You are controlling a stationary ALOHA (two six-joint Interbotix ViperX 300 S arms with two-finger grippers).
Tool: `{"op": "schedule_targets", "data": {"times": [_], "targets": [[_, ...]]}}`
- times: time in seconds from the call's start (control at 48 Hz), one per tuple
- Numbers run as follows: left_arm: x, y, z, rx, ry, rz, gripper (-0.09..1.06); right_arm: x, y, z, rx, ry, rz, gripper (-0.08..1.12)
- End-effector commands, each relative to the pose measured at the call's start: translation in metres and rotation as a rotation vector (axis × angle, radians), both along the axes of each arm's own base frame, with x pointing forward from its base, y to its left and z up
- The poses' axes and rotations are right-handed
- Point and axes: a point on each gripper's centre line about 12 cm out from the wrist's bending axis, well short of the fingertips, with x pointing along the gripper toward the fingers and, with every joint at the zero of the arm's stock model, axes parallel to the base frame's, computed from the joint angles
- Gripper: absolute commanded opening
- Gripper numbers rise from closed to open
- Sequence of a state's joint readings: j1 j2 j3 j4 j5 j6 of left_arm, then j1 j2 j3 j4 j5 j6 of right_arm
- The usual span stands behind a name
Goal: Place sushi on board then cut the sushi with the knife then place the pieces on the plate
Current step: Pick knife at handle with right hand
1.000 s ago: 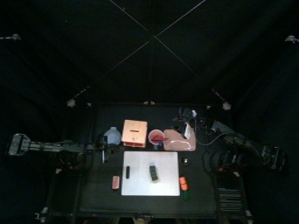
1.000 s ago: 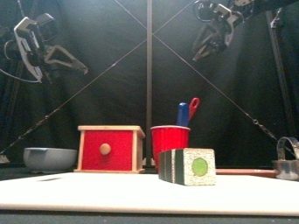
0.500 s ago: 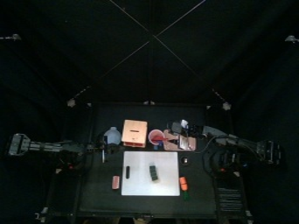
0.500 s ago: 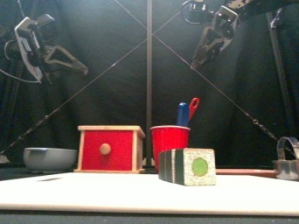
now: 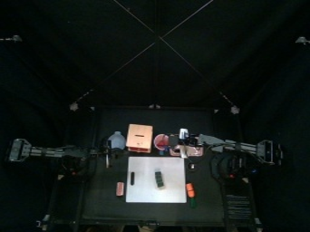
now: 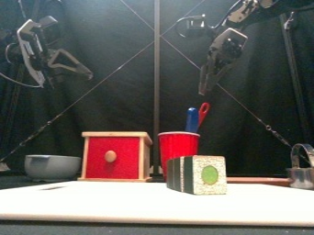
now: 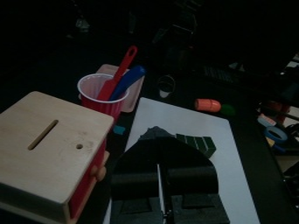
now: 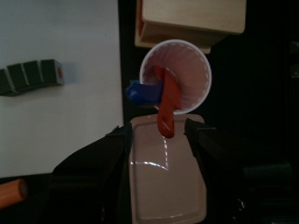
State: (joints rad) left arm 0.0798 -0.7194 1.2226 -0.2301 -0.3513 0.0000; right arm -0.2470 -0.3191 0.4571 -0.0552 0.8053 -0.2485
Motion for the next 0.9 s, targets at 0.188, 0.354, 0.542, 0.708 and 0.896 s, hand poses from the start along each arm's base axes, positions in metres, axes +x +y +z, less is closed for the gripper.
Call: {"op": "schedule_targets", "data": {"times": [0.188, 0.354, 0.542, 0.708, 0.896], "targets": [[0.002, 0.002, 0.005, 0.004, -0.018, 0.009, -0.03, 0.017, -0.005, 0.001, -0.076, 0.076, 0.028, 0.85], [0.001, 0.002, 0.003, 0.002, -0.013, 0.011, -0.03, 0.028, -0.006, -0.012, -0.121, 0.162, 0.05, 0.85], [0.0, 0.002, 0.0, 0.002, -0.006, 0.011, -0.03, 0.04, -0.009, -0.021, -0.162, 0.258, 0.061, 0.85], [-0.001, 0.002, -0.003, 0.001, 0.003, 0.011, -0.03, 0.052, -0.015, -0.025, -0.211, 0.315, 0.065, 0.85], [-0.002, 0.002, -0.004, 0.0, 0.006, 0.011, -0.03, 0.059, -0.022, -0.027, -0.219, 0.391, 0.055, 0.85]]}}
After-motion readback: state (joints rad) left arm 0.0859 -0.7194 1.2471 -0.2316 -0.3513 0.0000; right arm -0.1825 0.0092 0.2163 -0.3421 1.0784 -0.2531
